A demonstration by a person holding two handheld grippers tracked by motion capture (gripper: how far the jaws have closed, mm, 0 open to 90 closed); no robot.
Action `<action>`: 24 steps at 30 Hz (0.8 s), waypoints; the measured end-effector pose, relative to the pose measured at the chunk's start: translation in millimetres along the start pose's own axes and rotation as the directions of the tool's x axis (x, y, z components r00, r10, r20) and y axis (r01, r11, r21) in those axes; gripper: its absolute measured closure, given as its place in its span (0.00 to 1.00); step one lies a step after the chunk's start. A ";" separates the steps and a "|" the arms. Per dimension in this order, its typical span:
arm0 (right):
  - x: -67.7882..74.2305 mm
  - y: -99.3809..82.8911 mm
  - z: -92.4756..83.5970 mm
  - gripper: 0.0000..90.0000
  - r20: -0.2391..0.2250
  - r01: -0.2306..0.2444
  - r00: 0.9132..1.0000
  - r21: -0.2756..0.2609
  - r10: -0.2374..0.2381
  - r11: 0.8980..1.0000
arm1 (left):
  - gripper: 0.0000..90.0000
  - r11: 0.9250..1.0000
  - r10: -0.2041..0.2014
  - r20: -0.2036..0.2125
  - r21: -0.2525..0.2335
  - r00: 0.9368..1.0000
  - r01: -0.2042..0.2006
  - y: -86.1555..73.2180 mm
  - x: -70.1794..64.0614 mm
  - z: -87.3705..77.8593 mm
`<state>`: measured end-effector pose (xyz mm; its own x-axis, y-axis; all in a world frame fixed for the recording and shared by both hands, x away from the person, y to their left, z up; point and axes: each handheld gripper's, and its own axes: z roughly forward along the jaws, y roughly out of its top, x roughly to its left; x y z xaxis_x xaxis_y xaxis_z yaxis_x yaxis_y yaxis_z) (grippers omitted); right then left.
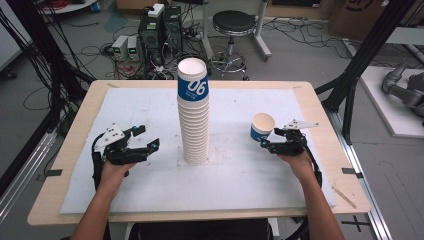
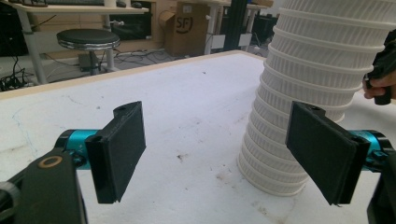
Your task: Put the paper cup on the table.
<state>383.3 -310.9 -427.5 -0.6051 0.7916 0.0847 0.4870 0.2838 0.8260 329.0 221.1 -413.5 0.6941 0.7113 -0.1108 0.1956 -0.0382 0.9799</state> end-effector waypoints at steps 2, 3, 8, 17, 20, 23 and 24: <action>-0.3 -1.4 -8.4 0.21 0.006 -0.003 1.000 -0.012 0.003 1.000 | 0.22 1.000 -0.006 -0.001 -0.005 1.000 0.006 -0.1 0.3 -0.1; -0.4 -1.6 -12.8 0.21 0.008 -0.008 1.000 -0.022 0.009 1.000 | 0.22 1.000 -0.008 -0.001 -0.006 1.000 0.008 -0.1 0.4 0.0; 4.6 -2.9 -29.2 0.21 0.008 -0.004 1.000 -0.042 0.004 0.999 | 0.22 1.000 -0.009 0.000 -0.007 1.000 0.009 -0.5 0.9 0.4; 18.0 -5.5 -54.3 0.21 0.026 0.062 0.998 -0.133 -0.059 0.989 | 0.22 1.000 -0.013 0.007 -0.017 1.000 0.013 0.4 0.6 0.6; 20.8 -3.4 -60.7 0.21 0.022 0.062 0.998 -0.165 -0.059 0.984 | 0.22 1.000 -0.018 0.004 -0.020 1.000 0.018 0.3 1.3 0.3; 22.4 -2.3 -62.7 0.21 0.024 0.070 0.997 -0.181 -0.067 0.981 | 0.22 1.000 -0.019 0.001 -0.014 1.000 0.019 0.1 1.4 0.7; 22.5 -2.3 -62.7 0.21 0.026 0.074 0.997 -0.180 -0.070 0.981 | 0.22 1.000 -0.017 0.005 -0.014 1.000 0.017 0.1 1.4 0.7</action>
<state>329.1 -327.6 -392.6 -0.6209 0.7838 0.0117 0.3193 0.2392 0.9169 330.5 221.6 -413.7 0.6939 0.7085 -0.1283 0.1980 -0.0165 0.9801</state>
